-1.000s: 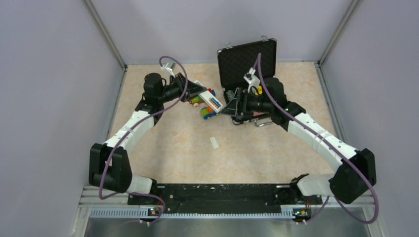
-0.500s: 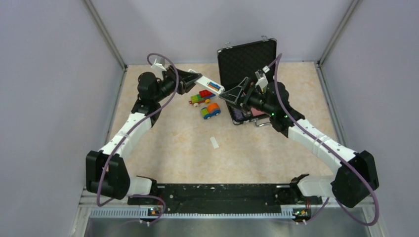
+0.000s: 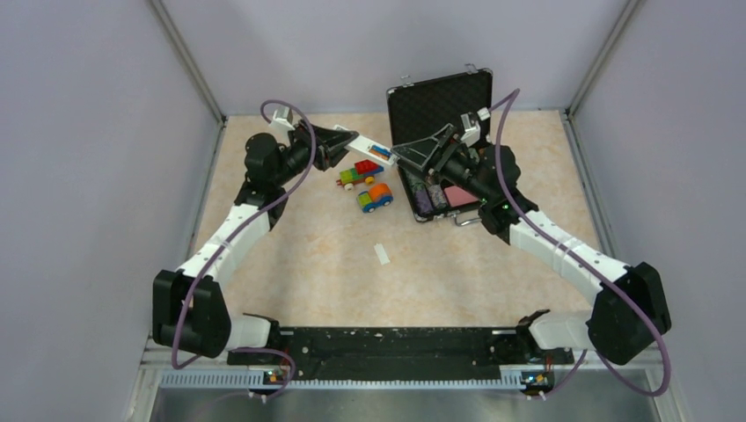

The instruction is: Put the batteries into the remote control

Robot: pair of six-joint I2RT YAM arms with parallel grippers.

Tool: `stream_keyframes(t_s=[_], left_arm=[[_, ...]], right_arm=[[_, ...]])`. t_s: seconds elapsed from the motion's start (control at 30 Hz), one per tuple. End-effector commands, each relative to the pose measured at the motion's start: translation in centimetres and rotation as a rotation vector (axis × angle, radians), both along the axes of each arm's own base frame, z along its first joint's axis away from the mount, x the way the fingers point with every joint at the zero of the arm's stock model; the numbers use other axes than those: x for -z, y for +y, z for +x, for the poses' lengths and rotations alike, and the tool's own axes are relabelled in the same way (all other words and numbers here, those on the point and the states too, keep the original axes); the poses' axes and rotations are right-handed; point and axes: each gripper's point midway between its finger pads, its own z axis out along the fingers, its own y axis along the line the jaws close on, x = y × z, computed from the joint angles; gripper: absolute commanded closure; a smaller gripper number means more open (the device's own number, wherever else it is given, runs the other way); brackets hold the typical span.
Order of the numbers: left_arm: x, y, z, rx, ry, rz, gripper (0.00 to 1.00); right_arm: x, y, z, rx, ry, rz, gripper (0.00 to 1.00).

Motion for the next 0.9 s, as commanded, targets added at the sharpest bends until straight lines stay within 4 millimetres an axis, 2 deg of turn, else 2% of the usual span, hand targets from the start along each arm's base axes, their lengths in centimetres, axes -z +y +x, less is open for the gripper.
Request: stream_keyframes(t_s=[0.0, 0.4, 0.7, 0.87], left_arm=[[-3.2, 0.2, -1.2, 0.005, -0.095, -0.044, 1.0], [-2.6, 0.3, -1.6, 0.003, -0.076, -0.039, 1.0], [-2.4, 0.4, -1.5, -0.002, -0.065, -0.042, 1.0], [-2.6, 0.3, -1.6, 0.002, -0.075, -0.044, 1.0]], right_arm=[[-1.8, 0.8, 0.6, -0.035, -0.039, 0.069, 0.32], [-0.5, 1.8, 1.7, -0.051, 0.019, 0.093, 0.64], [0.5, 2.3, 1.8, -0.072, 0.04, 0.066, 0.72], [1.2, 2.9, 1.8, -0.088, 0.054, 0.049, 0.84]])
